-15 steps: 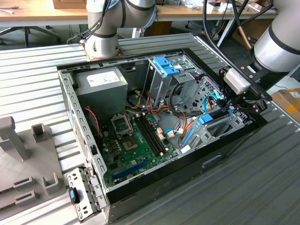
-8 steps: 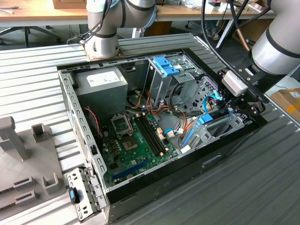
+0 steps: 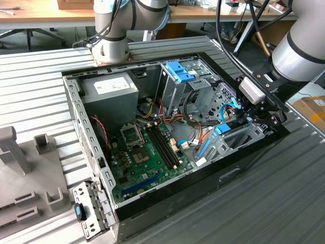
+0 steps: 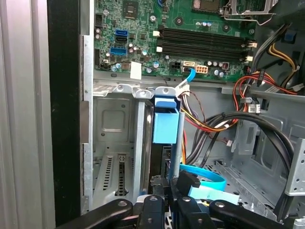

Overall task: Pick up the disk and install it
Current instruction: 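Insert the first disk wire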

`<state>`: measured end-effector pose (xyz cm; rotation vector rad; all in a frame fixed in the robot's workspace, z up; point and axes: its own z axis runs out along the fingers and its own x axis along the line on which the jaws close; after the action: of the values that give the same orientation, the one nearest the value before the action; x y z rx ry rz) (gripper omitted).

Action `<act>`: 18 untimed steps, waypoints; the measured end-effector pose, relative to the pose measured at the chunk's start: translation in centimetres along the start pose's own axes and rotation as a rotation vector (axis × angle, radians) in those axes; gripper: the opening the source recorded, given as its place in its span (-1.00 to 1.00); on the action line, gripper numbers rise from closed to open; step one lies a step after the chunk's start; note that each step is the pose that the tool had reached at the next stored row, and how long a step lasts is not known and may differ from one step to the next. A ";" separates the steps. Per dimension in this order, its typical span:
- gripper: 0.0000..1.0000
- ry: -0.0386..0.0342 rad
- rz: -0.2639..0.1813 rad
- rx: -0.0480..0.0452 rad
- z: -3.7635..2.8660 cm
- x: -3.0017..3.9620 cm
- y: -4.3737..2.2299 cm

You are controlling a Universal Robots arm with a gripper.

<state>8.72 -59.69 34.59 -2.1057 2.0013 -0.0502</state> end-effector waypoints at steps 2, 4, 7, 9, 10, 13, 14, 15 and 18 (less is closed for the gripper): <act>-0.65 0.0012 0.006 0.0008 -0.01 -0.02 0.03; -0.65 0.0011 0.006 0.0009 0.00 -0.05 0.05; -0.65 0.0028 0.013 0.0018 0.01 -0.24 0.14; -0.65 0.0046 0.021 0.0029 0.02 -0.29 0.14; -0.65 0.0048 0.022 0.0031 0.03 -0.29 0.14; -0.65 0.0092 0.042 0.0059 0.04 -0.28 0.14; -0.65 0.0093 0.042 0.0060 0.04 -0.28 0.14; -0.65 0.0092 0.043 0.0060 0.05 -0.29 0.15; -0.65 0.0119 0.056 0.0078 0.04 -0.31 0.19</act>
<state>8.53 -59.38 34.56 -2.0481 2.0623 -0.0609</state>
